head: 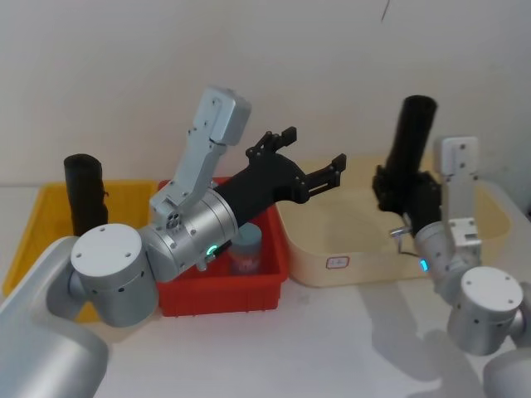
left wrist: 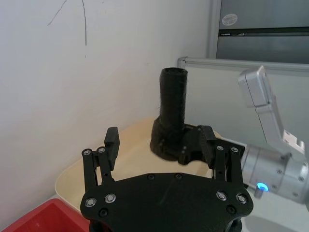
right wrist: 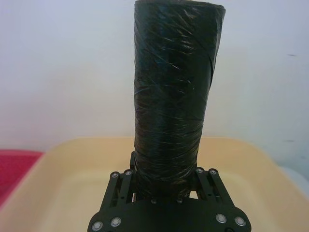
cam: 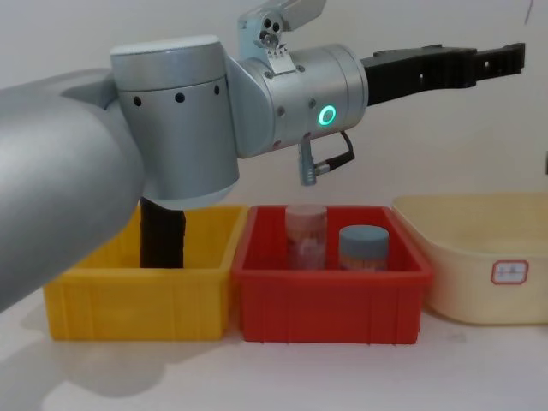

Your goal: Pick up the garbage bag with the one hand and transfer it to the other hand.

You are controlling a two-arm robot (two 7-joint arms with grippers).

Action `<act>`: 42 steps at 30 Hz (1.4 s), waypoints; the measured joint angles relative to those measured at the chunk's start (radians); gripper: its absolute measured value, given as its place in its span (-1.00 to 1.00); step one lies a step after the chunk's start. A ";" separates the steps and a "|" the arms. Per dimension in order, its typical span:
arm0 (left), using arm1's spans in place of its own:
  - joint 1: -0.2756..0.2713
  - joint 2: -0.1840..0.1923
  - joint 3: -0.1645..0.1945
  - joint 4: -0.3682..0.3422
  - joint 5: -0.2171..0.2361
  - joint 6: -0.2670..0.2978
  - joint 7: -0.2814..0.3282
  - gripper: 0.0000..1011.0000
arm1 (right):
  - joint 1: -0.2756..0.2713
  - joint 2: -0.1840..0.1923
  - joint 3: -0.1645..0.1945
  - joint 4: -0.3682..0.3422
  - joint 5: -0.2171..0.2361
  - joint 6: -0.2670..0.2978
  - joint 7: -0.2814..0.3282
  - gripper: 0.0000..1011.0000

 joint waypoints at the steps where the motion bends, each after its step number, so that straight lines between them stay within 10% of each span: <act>1: 0.000 0.000 0.000 0.000 0.000 0.000 0.000 0.98 | 0.010 0.002 0.013 0.015 0.001 0.000 -0.009 0.06; 20: 0.000 0.000 0.000 0.000 0.000 0.000 0.000 0.98 | 0.070 0.038 0.057 0.087 -0.066 -0.030 -0.077 0.98; 42: 0.038 0.044 0.001 -0.087 0.054 -0.008 0.066 0.98 | 0.002 0.103 -0.031 -0.036 -0.208 -0.128 -0.041 0.98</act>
